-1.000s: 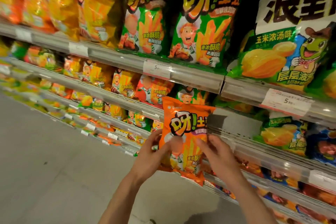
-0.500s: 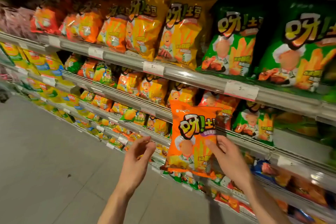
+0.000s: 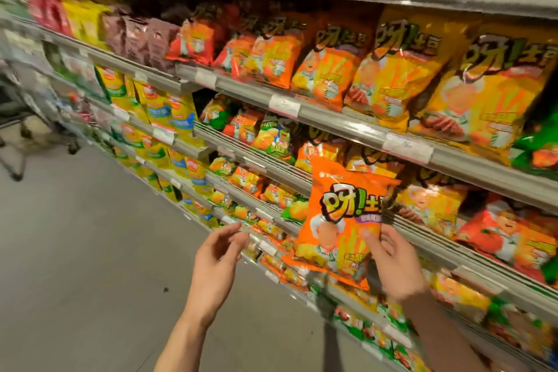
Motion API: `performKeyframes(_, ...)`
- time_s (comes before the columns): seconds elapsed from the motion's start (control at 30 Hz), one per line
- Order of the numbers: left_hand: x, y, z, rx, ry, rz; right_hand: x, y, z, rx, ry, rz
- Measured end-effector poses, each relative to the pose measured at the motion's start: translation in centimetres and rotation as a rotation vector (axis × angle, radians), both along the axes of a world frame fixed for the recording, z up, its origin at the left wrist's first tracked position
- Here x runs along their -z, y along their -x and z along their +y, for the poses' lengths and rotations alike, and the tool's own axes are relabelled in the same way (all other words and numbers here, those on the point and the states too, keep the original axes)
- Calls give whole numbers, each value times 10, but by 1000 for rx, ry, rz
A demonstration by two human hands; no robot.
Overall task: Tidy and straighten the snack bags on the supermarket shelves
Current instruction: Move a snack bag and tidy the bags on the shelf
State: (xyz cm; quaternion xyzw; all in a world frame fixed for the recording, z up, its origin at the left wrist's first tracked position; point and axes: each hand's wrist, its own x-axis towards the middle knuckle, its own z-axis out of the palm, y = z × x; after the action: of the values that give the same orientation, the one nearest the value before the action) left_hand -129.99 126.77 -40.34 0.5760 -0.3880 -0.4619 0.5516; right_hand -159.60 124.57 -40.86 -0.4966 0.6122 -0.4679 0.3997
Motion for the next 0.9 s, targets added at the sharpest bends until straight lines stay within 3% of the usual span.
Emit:
performKeyframes(0.33, 1, -79, -110, -29, 8, -34, 23, -91, -118, -52, 8, -37)
performKeyframes(0.57, 5, -108, -199, 68, -24, -127, 38, -125, -171, -121, -67, 93)
performKeyframes(0.9, 28, -98, -321, 350, -14, -241, 49, -137, -188, 149, -111, 105)
